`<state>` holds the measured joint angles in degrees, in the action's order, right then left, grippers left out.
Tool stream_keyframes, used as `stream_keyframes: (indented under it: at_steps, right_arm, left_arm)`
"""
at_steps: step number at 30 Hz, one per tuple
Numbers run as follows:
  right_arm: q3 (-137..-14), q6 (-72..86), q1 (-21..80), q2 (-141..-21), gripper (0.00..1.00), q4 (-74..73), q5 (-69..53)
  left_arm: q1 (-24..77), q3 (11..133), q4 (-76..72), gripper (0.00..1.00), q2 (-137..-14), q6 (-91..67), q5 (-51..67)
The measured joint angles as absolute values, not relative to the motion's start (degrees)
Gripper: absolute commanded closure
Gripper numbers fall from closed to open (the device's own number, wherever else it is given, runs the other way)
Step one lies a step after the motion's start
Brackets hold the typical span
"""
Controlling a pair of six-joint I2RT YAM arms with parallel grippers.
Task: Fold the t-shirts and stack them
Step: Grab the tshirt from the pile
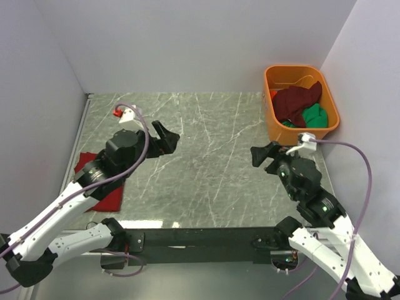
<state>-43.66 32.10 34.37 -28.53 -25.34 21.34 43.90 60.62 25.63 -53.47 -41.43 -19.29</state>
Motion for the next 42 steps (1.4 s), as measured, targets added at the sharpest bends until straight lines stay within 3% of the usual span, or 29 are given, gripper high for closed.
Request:
stream_keyframes:
  at_steps: [11,22,29,34,40,41,42]
  right_arm:
    - [-52.01,29.61,32.18,-52.80,0.00,-25.93,22.76]
    - [-69.38,26.04,6.52,-74.15,0.03,-21.23,18.59]
    - [-81.43,25.93,-4.34,-89.62,0.15,-21.06,17.37]
    - [-85.25,26.11,-5.93,-99.02,0.21,-21.21,16.78]
    - [-88.71,26.39,-6.28,-107.26,0.42,-21.69,16.16]
    - [-88.99,26.39,-6.33,-107.81,0.57,-21.80,16.03]
    - [-89.25,26.33,-6.37,-108.18,0.65,-21.87,15.97]
  left_arm:
    - [43.90,62.00,28.80,0.01,-53.87,-39.94,-17.54]
    - [43.90,62.00,31.18,0.01,-53.71,-39.59,-15.49]
    - [43.68,62.00,31.83,0.00,-53.71,-39.20,-14.61]
    - [43.33,62.13,32.47,0.01,-53.74,-38.26,-14.61]
    - [42.92,63.00,32.82,0.00,-53.87,-37.85,-14.74]
    - [42.92,63.05,32.86,0.01,-53.84,-37.71,-14.81]
    - [42.85,63.05,32.91,0.01,-53.84,-37.65,-14.83]
